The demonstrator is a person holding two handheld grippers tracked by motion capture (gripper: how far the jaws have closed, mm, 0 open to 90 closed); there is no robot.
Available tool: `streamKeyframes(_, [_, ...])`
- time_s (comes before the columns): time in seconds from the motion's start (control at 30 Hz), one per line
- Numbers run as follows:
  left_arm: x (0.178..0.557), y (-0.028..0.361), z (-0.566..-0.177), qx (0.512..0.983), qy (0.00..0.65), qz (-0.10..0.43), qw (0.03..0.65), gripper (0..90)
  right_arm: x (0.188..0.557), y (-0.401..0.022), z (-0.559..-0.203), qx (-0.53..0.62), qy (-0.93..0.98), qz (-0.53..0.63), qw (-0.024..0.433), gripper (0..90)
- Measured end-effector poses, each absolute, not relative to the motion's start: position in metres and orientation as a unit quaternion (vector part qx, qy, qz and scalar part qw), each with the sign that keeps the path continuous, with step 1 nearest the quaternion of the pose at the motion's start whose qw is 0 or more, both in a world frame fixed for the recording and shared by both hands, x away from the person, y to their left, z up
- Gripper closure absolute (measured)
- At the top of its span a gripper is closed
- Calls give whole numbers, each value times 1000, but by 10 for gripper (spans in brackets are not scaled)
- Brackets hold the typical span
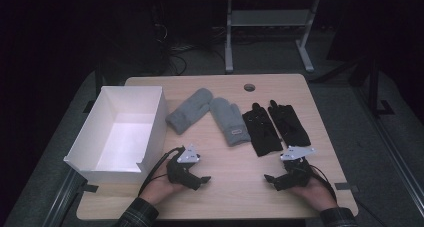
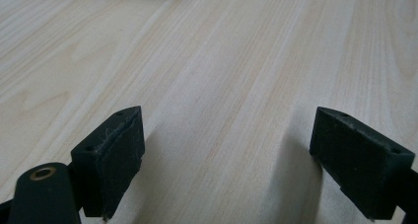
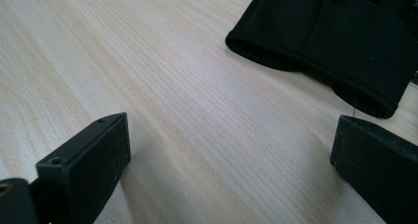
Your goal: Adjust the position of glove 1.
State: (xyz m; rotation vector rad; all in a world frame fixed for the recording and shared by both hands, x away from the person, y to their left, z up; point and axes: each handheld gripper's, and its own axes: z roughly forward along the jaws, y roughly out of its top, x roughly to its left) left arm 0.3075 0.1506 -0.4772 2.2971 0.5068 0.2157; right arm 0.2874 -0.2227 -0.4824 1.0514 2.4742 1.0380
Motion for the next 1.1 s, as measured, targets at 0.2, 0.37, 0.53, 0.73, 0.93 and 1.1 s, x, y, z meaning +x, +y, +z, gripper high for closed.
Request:
streamKeyframes(0.2, [308, 150, -476, 901, 198, 83, 376, 128, 285, -222, -482, 365, 851, 355, 129, 16])
streamKeyframes(0.37, [307, 154, -476, 902, 196, 85, 376, 128, 283, -225, -471, 362, 859, 343, 116, 250])
streamKeyframes(0.53, [307, 155, -477, 899, 202, 86, 379, 128, 286, -222, -458, 367, 852, 356, 109, 437])
streamKeyframes(0.73, [306, 156, -477, 896, 208, 88, 382, 127, 299, -210, -450, 342, 861, 365, 94, 744])
streamKeyframes(0.93, [308, 156, -477, 896, 210, 90, 382, 128, 316, -200, -443, 314, 859, 395, 86, 880])
streamKeyframes(1.1, [308, 155, -477, 895, 212, 90, 381, 128, 332, -187, -437, 304, 859, 402, 87, 900])
